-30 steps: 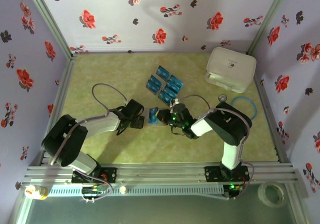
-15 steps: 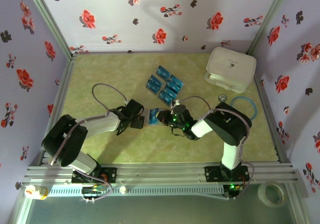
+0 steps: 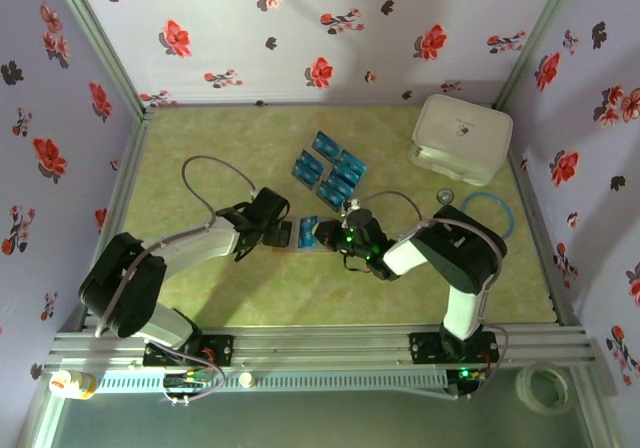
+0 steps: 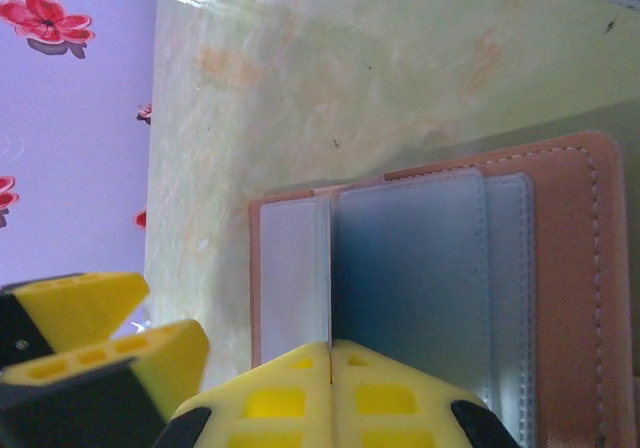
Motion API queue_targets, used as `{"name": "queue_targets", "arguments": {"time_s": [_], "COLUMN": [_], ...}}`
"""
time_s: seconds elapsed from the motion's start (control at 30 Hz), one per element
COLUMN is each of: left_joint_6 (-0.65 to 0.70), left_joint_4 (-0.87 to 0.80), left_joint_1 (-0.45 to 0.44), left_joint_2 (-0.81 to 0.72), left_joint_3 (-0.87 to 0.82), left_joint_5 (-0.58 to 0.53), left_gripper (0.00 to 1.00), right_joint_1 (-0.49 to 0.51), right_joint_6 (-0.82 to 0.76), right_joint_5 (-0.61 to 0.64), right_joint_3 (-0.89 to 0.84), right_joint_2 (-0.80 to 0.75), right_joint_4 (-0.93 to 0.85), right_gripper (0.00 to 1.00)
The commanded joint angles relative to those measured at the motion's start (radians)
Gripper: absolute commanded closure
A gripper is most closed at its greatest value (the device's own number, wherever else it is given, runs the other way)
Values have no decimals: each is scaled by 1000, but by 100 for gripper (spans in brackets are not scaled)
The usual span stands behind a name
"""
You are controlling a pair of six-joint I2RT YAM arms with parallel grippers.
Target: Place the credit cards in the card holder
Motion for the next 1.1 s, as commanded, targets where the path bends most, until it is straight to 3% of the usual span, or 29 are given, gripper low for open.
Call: {"name": "queue_targets", "arguments": {"time_s": [0.0, 0.67, 1.07], "left_joint_6": [39, 56, -40], "left_joint_4": [-36, 35, 46], "left_joint_1": [-4, -9, -15], "left_joint_2": [-15, 96, 109], "left_joint_3": [48, 11, -69], "left_joint_5": [-23, 26, 16], "left_gripper": [0, 0, 0], "right_joint_1": [8, 0, -41], "right_joint_6": [-47, -88, -122], "right_joint_5": [10, 20, 2], "right_joint_3": [10, -5, -14], "right_joint_2": [-54, -67, -90], "right_joint_4": [-61, -122, -171], "right_gripper": [100, 100, 100]}}
